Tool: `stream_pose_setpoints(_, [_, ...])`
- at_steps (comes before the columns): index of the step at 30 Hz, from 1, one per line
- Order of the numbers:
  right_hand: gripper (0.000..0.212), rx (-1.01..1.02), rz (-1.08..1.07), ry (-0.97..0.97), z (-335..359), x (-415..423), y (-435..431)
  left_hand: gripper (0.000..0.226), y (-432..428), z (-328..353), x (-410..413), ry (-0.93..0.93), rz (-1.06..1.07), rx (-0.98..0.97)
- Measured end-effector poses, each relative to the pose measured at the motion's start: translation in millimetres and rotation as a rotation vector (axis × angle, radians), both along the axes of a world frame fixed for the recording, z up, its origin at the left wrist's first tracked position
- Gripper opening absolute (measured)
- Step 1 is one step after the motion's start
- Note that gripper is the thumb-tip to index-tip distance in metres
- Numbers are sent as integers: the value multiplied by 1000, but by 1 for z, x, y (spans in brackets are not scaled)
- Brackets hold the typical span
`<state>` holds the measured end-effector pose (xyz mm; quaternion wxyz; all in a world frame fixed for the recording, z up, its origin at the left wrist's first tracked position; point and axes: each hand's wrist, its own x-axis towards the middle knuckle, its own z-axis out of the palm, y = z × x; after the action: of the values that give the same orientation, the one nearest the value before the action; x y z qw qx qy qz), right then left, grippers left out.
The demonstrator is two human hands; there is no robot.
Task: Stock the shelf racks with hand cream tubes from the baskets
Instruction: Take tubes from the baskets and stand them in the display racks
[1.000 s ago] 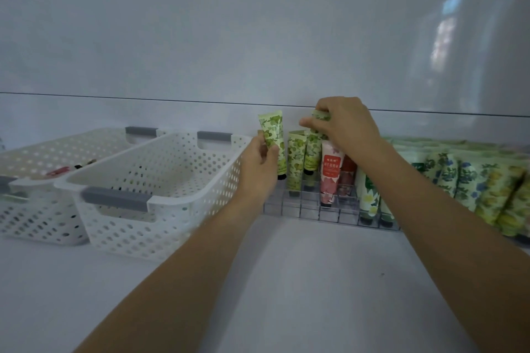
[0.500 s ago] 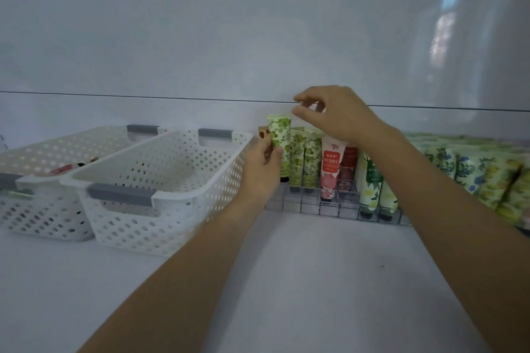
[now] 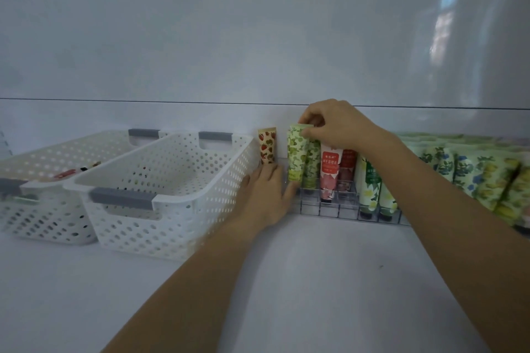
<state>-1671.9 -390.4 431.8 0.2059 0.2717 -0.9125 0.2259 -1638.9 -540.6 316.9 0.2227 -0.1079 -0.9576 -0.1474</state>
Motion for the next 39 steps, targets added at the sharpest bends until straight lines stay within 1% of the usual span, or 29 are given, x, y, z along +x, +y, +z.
stream_pose_setpoints(6, [16, 162, 12, -17, -2, 2, -5, 75, 0, -1, 0, -105, 10, -85])
stream_pose_setpoints(10, [15, 155, -32, -47, -3, 3, -9, 85, 2, 2, 3, -162, 42, -118])
stream_pose_setpoints(14, [13, 126, -97, -45, -5, 0, -10, 85, 14, 16, 15, -180, 97, -93])
stream_pose_setpoints(15, [14, 121, -94, -43, -6, 0, -10, 84, 18, 24, 18, -169, 116, -120])
stream_pose_setpoints(17, [14, 90, -59, -46, -5, -1, -8, 81, 24, 48, 22, -137, 153, -280])
stream_pose_setpoints(19, [13, 14, -12, -57, -3, -2, -3, 78, 23, 81, 24, -101, 179, -419])
stream_pose_setpoints(22, [11, -51, 19, -57, 0, -1, 2, 78, 9, 131, 28, -134, 225, -489])
stream_pose_setpoints(25, [18, 20, 16, -25, 1, 2, 0, 71, -20, 171, 27, -134, 213, -517])
stream_pose_setpoints(27, [20, 62, 10, 14, 4, 5, -3, 65, -47, 189, 26, -108, 184, -500])
stream_pose_setpoints(30, [19, 60, 26, 99, 11, 10, -17, 57, -100, 201, 24, -106, 135, -457])
stream_pose_setpoints(34, [21, 94, 112, 116, 25, 16, -71, 47, -177, 188, 24, -211, 119, -451])
stream_pose_setpoints(37, [23, 150, 197, 46, 32, 19, -131, 41, -226, 170, 20, -290, 94, -421])
stream_pose_setpoints(39, [24, 227, 248, -9, 32, 19, -171, 36, -254, 158, 14, -343, 56, -416])
